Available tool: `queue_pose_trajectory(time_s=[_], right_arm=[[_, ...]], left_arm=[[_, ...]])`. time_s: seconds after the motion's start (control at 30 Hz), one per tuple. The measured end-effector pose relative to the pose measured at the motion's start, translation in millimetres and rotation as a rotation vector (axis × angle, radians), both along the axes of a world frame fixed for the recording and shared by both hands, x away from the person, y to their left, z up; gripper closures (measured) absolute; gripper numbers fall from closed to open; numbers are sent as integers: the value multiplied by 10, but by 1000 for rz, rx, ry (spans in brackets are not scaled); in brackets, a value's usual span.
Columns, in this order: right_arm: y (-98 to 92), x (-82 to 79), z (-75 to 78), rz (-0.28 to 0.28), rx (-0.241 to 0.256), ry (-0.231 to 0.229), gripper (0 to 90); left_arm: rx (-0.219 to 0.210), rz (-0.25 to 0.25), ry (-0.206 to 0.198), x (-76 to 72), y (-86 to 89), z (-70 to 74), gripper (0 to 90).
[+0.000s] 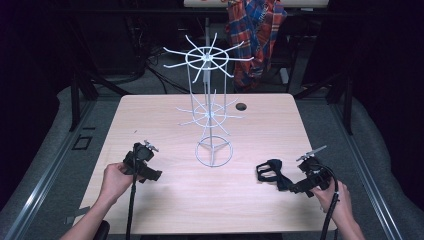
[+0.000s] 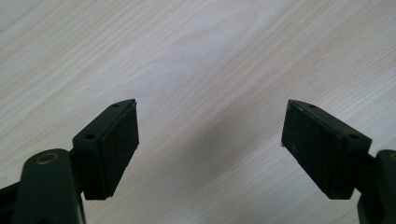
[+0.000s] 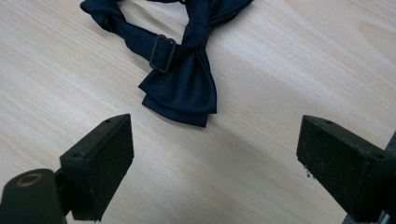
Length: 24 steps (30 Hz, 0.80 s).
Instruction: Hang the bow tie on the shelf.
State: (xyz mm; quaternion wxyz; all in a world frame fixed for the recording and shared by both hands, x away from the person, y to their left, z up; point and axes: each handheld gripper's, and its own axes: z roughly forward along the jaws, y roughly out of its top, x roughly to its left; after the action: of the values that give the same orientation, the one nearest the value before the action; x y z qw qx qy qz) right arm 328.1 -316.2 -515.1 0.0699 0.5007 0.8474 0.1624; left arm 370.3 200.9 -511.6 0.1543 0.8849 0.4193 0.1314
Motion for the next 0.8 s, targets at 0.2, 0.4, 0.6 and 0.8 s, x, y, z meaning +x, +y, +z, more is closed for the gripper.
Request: queue_pose_trajectory(time_s=[0.2,0.4,0.6,0.8], right_arm=[[30,18,-9,20,-13,6,104],[66,58,-7,17,13,-14,99],[122,151,-27,26,45,-37,98],[209,220,-68,41,43,-40,83]], left_arm=[[-6,-7,-1,0,-6,1,186],[-5,-1,6,13,-4,-18,183],[12,-6,6,17,-14,-33,182],[14,-9,10,9,-1,-29,182]])
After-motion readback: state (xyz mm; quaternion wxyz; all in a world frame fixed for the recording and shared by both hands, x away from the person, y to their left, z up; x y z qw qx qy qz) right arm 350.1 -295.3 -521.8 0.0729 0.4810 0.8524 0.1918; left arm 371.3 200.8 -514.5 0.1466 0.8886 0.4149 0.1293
